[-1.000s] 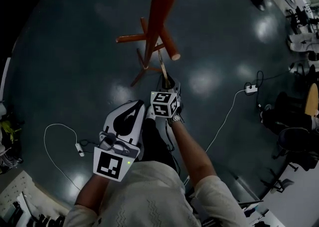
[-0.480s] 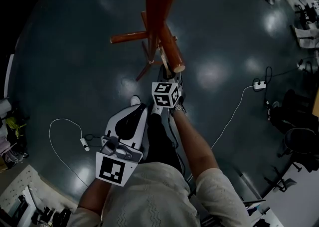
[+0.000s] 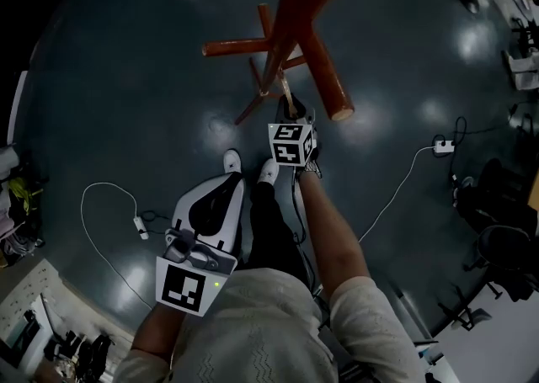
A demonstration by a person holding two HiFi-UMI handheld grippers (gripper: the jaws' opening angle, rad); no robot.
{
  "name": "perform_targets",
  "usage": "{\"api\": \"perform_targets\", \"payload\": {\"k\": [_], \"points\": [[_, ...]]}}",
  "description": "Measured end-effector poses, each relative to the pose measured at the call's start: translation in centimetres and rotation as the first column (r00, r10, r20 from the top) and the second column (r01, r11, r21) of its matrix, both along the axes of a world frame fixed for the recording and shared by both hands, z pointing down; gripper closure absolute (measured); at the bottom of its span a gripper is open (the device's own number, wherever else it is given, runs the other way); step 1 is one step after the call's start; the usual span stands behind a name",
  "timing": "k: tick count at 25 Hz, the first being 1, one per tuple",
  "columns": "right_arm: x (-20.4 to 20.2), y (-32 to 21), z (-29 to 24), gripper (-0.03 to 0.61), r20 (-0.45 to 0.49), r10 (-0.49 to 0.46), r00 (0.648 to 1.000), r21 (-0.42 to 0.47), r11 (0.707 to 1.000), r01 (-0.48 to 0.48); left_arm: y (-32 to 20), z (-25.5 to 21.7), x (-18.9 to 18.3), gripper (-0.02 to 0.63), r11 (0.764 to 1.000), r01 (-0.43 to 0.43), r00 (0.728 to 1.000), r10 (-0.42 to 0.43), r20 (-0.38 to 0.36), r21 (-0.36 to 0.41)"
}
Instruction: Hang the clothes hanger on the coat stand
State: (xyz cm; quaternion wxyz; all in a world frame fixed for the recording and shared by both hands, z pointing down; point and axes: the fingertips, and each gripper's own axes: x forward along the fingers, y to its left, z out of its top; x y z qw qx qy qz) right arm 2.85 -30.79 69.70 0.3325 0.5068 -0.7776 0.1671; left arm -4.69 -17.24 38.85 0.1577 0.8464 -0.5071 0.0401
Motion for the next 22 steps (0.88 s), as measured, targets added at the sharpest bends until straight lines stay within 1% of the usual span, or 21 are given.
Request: {"api": "perform_targets", "payload": {"k": [3, 6, 8, 12, 14, 17, 22], "points": [[0.0, -0.1, 0.6, 0.509, -0.015, -0.01, 1.0, -0.002, 1.0, 0.01, -0.1, 0.7, -0.1, 0.601, 1.0, -0.001, 1.0, 0.001, 0.019, -0.008], [0.2, -0.1, 1.1, 0.509, -0.051, -0.018, 0.999, 0.007, 1.0, 0.018, 0.0, 1.0, -0.1, 0.601, 1.0, -0.004, 1.0, 0.004, 0.018, -0.016], [0.1, -0.1, 1.2, 0.509, -0.056, -0.024, 0.998, 0.01, 1.0, 0.024, 0.0, 1.2, -0.1, 0.601, 1.0, -0.011, 1.0, 0.012, 0.019, -0.016], [-0.4, -0.4, 1.0, 0.508, -0.041, -0.035, 0.999, 0.032, 0.999, 0.036, 0.0, 2.1, 0.6, 0.601, 0.999, -0.047, 0.998, 0.048, 0.039, -0.017], [-0.2, 0.0, 1.0, 0.508, -0.019, -0.024, 1.0, 0.021, 0.999, 0.024, 0.5, 2.4, 1.1, 0.601, 0.997, -0.066, 0.997, 0.067, 0.048, -0.028], [0.4, 0.9, 1.1, 0.508, -0.008, -0.012, 1.0, -0.003, 1.0, 0.012, 1.2, 2.3, 1.6, 0.601, 0.996, -0.086, 0.995, 0.088, 0.042, -0.032], [1.3, 2.2, 0.7, 0.508, -0.008, -0.011, 1.0, -0.006, 1.0, 0.011, 1.4, 2.2, 1.9, 0.601, 0.995, -0.095, 0.995, 0.096, 0.034, -0.027]]}}
